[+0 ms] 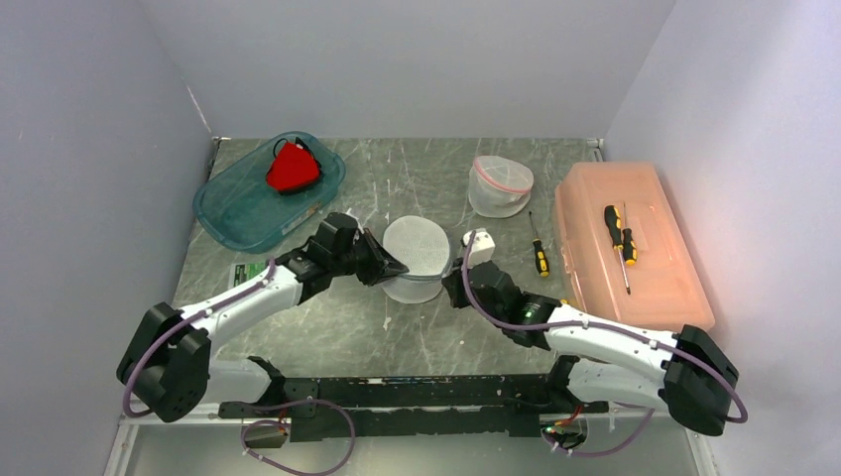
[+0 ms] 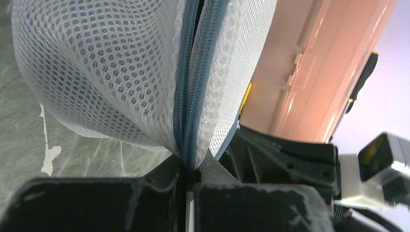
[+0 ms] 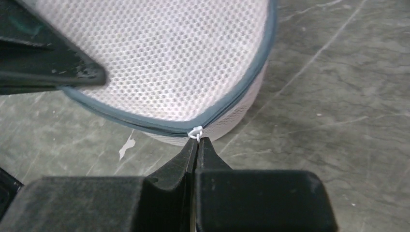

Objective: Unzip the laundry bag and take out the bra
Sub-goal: Unzip the laundry bag at the center of the board.

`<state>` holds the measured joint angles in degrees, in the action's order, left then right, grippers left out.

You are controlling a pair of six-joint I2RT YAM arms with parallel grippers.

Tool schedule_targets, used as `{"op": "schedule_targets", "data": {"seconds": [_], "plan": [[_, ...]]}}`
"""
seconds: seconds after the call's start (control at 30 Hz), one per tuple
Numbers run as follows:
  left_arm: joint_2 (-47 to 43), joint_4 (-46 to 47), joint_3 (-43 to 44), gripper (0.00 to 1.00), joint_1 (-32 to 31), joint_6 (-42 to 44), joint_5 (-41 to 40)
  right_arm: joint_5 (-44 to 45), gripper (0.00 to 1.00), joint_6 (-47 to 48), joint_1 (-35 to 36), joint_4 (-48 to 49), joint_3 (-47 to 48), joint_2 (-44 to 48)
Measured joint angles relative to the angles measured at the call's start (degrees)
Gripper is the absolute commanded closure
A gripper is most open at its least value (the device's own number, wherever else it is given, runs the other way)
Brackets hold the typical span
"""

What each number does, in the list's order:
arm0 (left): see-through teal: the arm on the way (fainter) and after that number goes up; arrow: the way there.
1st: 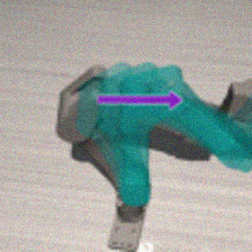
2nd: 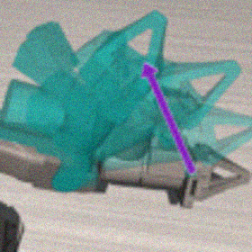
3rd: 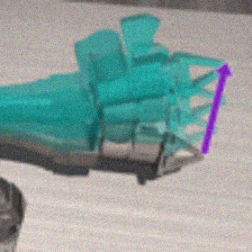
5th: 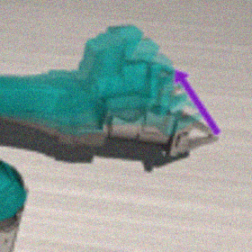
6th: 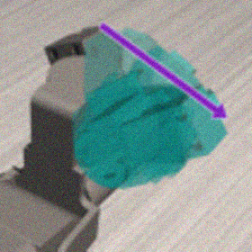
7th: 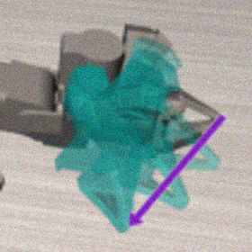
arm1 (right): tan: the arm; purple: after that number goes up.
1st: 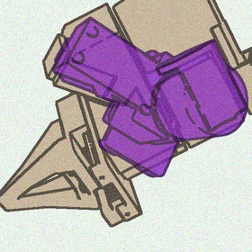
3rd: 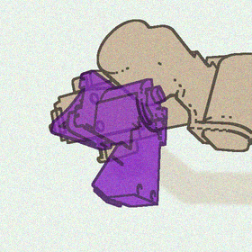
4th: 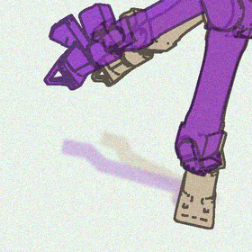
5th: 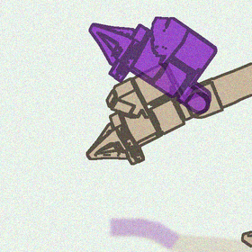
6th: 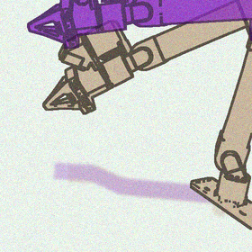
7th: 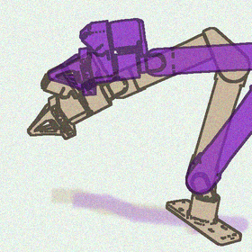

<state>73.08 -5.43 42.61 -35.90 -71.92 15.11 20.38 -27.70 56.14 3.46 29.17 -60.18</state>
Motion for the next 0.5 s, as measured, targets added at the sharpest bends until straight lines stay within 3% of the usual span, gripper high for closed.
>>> {"op": "schedule_targets", "data": {"seconds": [0.27, 0.5], "plan": [[6.05, -0.02, 6.64, 0.92, 3.19, 13.97, 11.76, -0.85, 1.00, 3.87, -0.31, -1.40, -1.60, 8.31], [16.41, -5.38, 22.53, 0.86, 4.35, 27.61, 23.69, 3.69, 1.00, 6.10, 6.19, -5.27, -1.25, 11.80]]}}
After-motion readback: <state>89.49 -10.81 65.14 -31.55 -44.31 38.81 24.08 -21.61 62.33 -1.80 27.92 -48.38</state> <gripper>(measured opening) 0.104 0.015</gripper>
